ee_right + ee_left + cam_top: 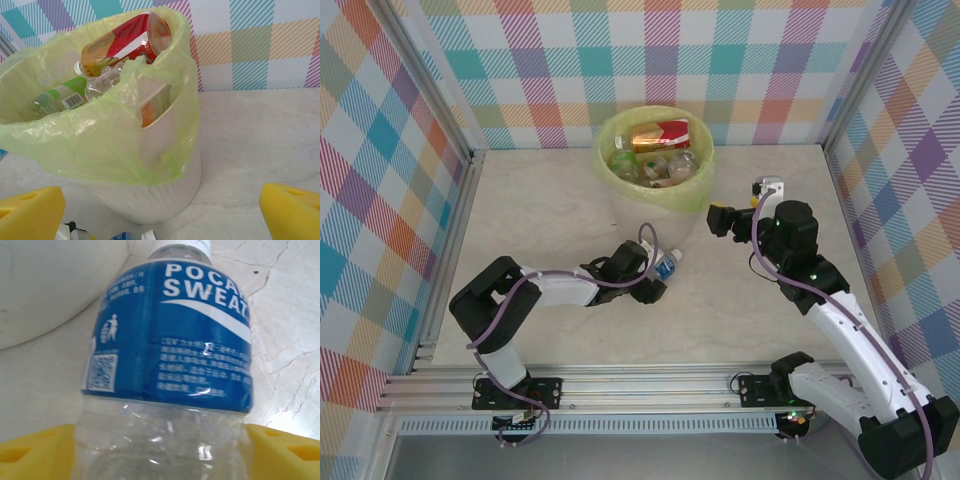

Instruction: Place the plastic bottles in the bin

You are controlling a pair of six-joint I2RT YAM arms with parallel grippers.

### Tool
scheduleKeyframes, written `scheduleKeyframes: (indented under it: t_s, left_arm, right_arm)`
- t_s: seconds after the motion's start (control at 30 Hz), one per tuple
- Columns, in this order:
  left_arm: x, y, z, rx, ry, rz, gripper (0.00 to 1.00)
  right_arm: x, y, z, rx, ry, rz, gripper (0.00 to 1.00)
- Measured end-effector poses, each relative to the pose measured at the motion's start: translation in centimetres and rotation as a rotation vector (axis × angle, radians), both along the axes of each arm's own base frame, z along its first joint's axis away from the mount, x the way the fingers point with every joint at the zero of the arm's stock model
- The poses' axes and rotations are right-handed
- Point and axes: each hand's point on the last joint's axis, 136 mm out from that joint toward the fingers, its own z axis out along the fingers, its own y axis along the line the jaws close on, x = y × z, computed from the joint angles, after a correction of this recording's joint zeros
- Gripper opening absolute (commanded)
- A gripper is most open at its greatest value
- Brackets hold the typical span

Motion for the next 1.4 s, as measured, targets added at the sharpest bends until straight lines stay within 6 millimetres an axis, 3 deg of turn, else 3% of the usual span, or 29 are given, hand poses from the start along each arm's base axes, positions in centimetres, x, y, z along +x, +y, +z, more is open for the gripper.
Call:
scheduleKeyframes:
  t_s: [0.1,0.23,0.37,0.57,0.73,1.07,1.23,1.33,1.4]
  left_arm:
    - [0.0,0.0,0.0,0.002,-0.005,0.013,0.69]
    - [-0.2,-0.1,0.4,-0.026,0.008,0.042,0.54]
    - [-0.8,0.3,1.0,-0.062,0.026,0.068,0.5]
    - [-2.0,1.4,4.7,-0.159,-0.014,0.091,0.46]
    - [-3.0,2.8,11.0,-0.317,-0.148,0.11,0.46]
    - [-2.8,5.1,27.2,-0.622,-0.386,0.195,0.46]
    - [-0.6,6.3,34.6,-0.721,-0.44,0.279,0.44]
    - [2.1,7.2,37.3,-0.768,-0.436,0.378,0.44]
    - [3.7,7.4,37.7,-0.782,-0.413,0.434,0.46]
  right_arm:
    - [-0.2,-0.2,0.2,0.006,-0.005,-0.008,1.0]
    - [-0.2,-0.3,0.1,0.006,-0.004,-0.013,1.0]
    - [-0.1,-0.3,0.1,0.006,-0.004,-0.016,1.0]
    - [0.0,-0.3,-0.1,0.008,0.005,-0.017,1.0]
    - [0.1,-0.4,0.1,0.007,-0.001,-0.027,1.0]
    - [0.3,-1.0,2.2,-0.018,-0.057,-0.052,1.0]
    - [0.5,-0.9,2.8,-0.031,-0.074,-0.05,1.0]
    - [0.7,-0.8,3.4,-0.033,-0.084,-0.046,1.0]
    - [0.7,-0.7,3.5,-0.035,-0.086,-0.04,1.0]
